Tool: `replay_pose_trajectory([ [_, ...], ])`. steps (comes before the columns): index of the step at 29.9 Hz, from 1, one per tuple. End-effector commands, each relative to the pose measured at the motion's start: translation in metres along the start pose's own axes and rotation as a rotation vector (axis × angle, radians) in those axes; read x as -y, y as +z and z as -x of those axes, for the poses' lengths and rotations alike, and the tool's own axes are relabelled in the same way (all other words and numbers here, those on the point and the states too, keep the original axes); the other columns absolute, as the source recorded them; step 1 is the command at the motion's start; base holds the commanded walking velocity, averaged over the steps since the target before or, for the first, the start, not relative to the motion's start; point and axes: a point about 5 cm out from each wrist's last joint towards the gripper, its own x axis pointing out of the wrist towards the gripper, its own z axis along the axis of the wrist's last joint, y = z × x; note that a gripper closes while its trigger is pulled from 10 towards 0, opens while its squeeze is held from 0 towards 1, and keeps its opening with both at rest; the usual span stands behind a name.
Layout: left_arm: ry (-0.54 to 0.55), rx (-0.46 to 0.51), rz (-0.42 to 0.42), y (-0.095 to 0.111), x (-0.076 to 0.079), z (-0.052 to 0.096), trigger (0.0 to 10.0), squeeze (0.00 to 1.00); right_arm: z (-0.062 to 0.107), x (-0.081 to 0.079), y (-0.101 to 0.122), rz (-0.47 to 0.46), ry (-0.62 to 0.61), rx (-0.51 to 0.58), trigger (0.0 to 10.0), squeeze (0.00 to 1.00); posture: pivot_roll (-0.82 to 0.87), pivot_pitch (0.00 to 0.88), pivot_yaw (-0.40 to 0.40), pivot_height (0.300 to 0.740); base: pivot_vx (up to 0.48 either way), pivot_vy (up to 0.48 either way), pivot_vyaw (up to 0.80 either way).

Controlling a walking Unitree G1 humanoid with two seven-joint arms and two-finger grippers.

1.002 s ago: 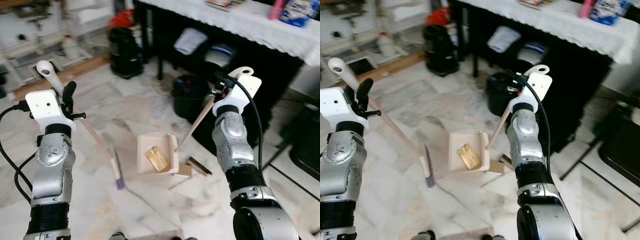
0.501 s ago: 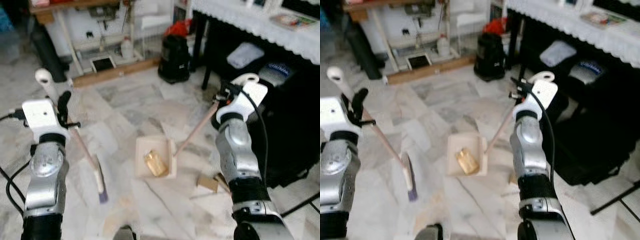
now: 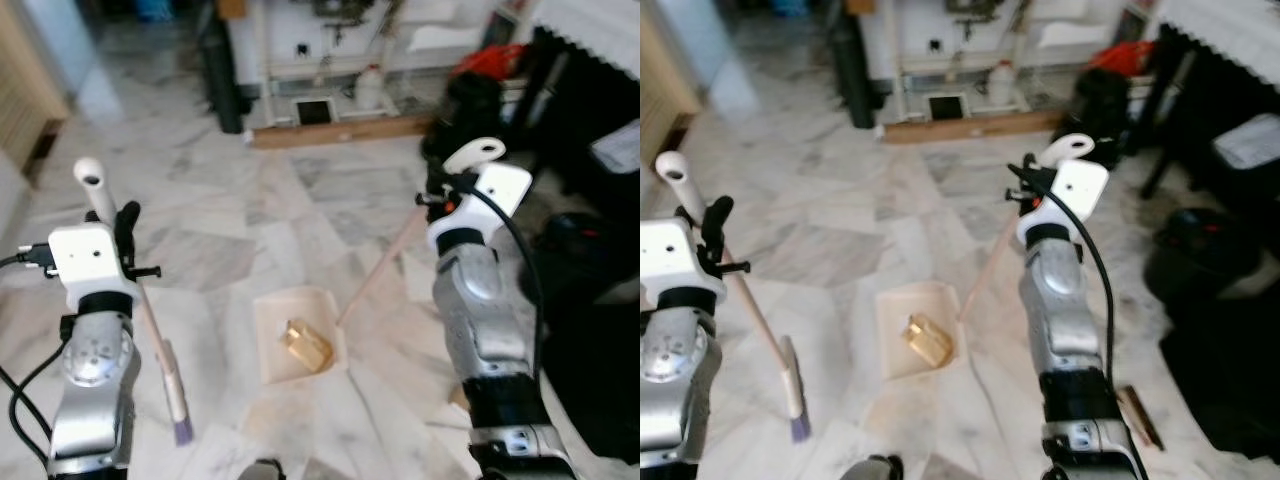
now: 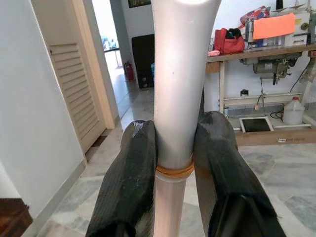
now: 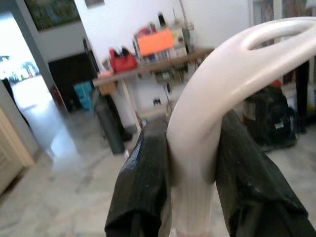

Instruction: Sweep floor

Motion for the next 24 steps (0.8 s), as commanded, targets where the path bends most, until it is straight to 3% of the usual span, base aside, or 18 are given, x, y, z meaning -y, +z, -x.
replay_pose_trajectory([
  [1,-0.002,0.014,-0.017,0.002,0.000,-0.004,10.0,0.00,-0.002,-0.004,0.023,-0.016,0.015,0.096,10.0,0.00,-0.06,0.071,0.013,0.740,0.000,0.000,0.80],
  [8,-0.025,0.021,0.009,0.000,0.010,-0.011,10.0,0.00,-0.001,-0.013,0.026,-0.022,0.042,0.109,10.0,0.00,-0.06,0.003,-0.015,0.740,0.000,0.000,0.80],
  [14,-0.045,0.027,0.029,0.004,0.014,-0.004,10.0,0.00,0.004,-0.026,0.023,0.006,0.117,0.090,10.0,0.00,0.00,0.000,-0.043,0.740,0.000,0.000,0.80],
  [24,-0.081,0.020,0.039,0.003,0.029,0.003,10.0,0.00,0.001,-0.023,0.016,0.007,0.114,0.056,10.0,0.00,0.04,0.000,-0.044,0.740,0.000,0.000,0.80],
])
